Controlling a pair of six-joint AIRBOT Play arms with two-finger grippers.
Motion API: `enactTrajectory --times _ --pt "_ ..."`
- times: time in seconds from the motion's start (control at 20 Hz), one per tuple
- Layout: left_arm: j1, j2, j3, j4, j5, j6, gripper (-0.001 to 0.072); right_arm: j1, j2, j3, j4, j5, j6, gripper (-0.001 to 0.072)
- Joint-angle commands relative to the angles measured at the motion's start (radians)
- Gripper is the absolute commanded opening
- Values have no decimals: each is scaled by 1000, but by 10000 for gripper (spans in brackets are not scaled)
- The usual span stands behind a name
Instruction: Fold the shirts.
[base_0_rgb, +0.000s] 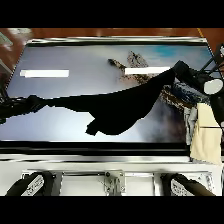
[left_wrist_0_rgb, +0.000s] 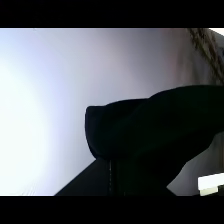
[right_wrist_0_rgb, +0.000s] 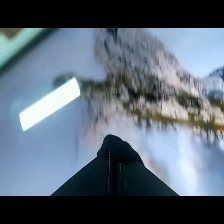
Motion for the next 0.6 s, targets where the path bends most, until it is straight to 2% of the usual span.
enactTrajectory --times 0.0,0.1,0.15,0.25,0.35,0.5,0.55 --pt "-51 -99 -7 3 26 46 34 1 -132 -5 68 -187 -3 61" --pt "-59 -147 -7 3 24 45 33 0 -201 -5 64 -68 -6 62" --pt "-63 -169 -7 3 25 46 33 0 -230 -5 64 -3 -6 104" --pt "-63 -201 -6 3 26 46 33 -3 -243 -5 64 132 -29 599" --pt "-64 -214 -6 3 41 55 33 -5 -213 -5 36 361 -143 614" --pt "-64 -214 -6 3 124 56 34 17 -194 -23 19 801 -155 614" --pt "-64 -214 -6 3 143 56 33 39 -194 -51 42 862 -155 614"
